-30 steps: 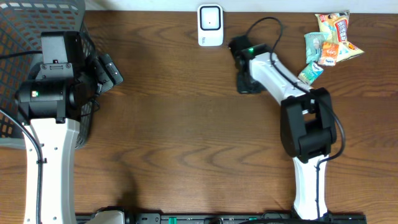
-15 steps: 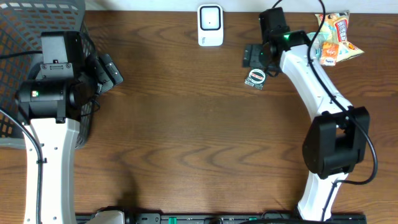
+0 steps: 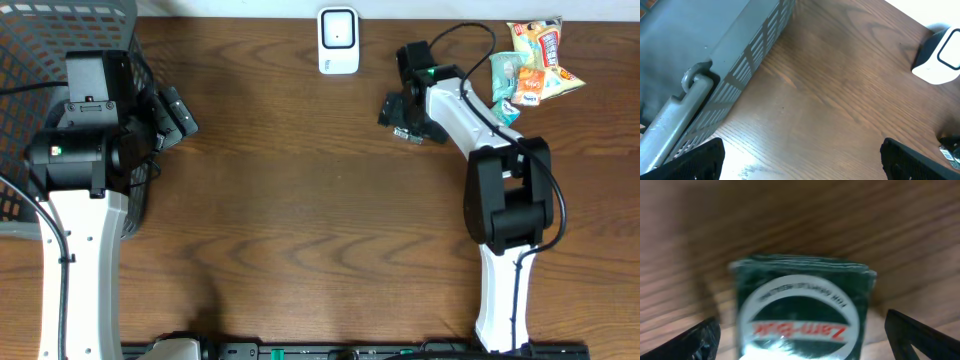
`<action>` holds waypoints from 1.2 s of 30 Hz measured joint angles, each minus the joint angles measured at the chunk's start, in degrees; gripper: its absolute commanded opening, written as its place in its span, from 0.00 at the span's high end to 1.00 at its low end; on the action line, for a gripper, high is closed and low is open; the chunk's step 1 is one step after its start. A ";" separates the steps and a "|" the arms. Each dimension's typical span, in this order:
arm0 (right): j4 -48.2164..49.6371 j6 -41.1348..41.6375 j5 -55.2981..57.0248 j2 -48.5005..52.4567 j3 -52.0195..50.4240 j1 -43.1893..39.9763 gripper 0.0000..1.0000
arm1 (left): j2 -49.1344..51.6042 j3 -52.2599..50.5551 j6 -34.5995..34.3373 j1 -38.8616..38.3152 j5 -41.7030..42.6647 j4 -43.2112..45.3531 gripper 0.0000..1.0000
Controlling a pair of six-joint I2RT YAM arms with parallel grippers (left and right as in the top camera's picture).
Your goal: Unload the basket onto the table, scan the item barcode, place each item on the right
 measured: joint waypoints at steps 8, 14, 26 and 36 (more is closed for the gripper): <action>0.98 -1.03 -0.15 0.28 0.00 -0.20 0.29 | 0.00 0.00 0.00 0.00 -0.02 0.00 0.02; 1.53 -2.97 -1.99 0.31 0.00 -0.22 0.44 | 0.00 0.00 0.00 0.00 -0.02 0.02 0.02; 2.45 -9.16 -8.46 -0.44 1.33 -0.61 0.52 | 0.00 0.00 0.00 0.00 -0.02 0.02 0.02; 15.91 -15.34 -10.38 -6.75 5.57 2.27 0.56 | 0.00 0.00 0.00 0.00 -0.02 0.02 0.02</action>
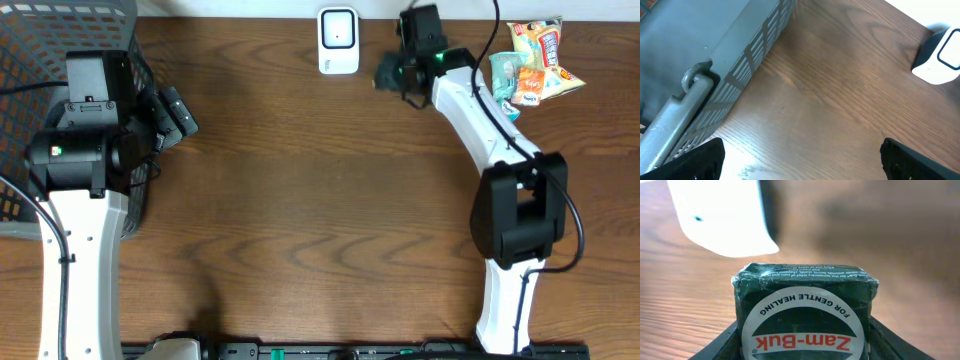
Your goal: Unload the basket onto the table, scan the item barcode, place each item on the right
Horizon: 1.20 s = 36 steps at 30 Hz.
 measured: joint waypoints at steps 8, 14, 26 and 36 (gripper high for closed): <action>18.21 -4.57 -0.13 -0.39 0.15 4.04 0.60 | 0.00 0.00 0.00 0.00 0.00 0.00 0.02; 27.45 -6.54 -0.20 -0.39 0.13 5.68 0.61 | 0.00 0.00 0.00 0.00 0.00 -0.02 0.02; 49.27 -8.07 -0.15 8.11 0.42 5.75 0.63 | 0.00 0.00 0.00 0.00 0.02 0.02 0.02; 55.19 -8.22 1.68 15.72 0.35 5.79 0.63 | 0.00 0.00 0.00 0.00 0.02 -0.02 0.02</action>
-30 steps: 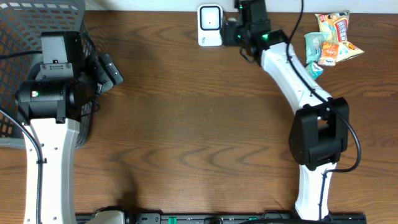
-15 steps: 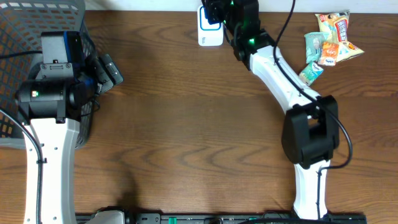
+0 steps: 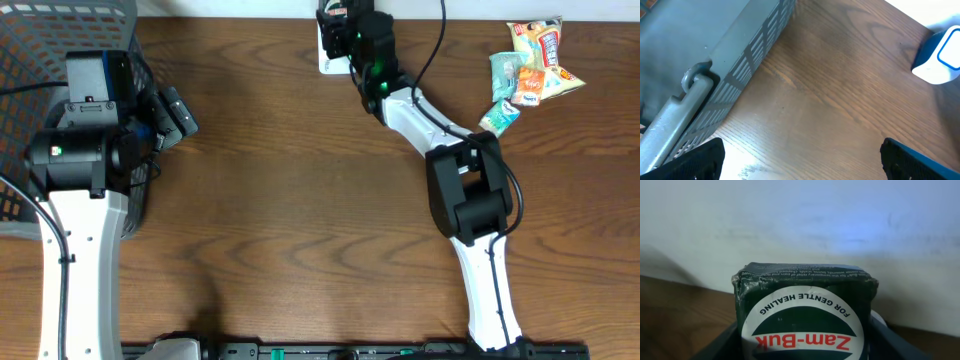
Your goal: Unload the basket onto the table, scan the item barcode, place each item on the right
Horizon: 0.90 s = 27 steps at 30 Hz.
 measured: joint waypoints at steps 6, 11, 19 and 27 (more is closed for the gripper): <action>-1.11 0.04 1.44 0.02 0.00 0.00 0.67 | 0.00 0.00 0.00 0.00 0.00 0.00 0.02; -3.04 1.86 1.64 -0.13 0.02 -0.35 0.67 | 0.00 0.00 0.00 0.00 0.00 0.00 0.02; -16.31 3.63 1.64 -6.99 -0.20 -6.21 0.64 | 0.00 0.00 0.00 0.00 0.00 -0.02 0.02; -40.15 3.58 3.76 -22.71 0.42 -20.31 0.66 | 0.00 0.00 0.00 0.00 0.00 -0.02 0.02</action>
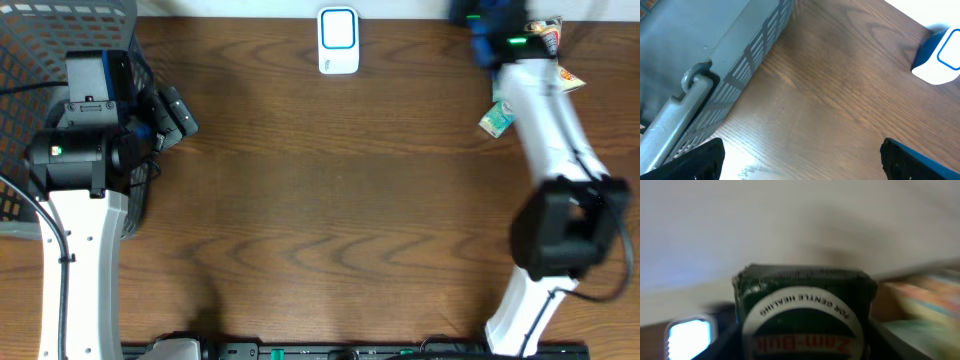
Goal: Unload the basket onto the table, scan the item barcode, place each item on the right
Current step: 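Carry the tin to the far right corner and release it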
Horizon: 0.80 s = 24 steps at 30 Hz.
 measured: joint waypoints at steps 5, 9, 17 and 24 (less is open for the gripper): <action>-12.76 -0.57 1.57 -1.92 0.35 -9.46 0.53 | 0.00 0.00 0.00 0.00 0.00 0.02 0.02; -19.34 -1.03 1.57 -0.07 0.15 -13.31 0.42 | 0.00 0.00 0.00 0.00 0.00 0.02 0.02; -24.06 -3.45 1.53 1.53 -0.35 -14.95 0.01 | 0.00 0.00 0.00 0.00 0.00 0.02 0.02; -28.79 -3.85 0.63 1.44 -0.37 -14.69 0.01 | 0.00 0.00 0.00 0.00 0.00 0.02 0.02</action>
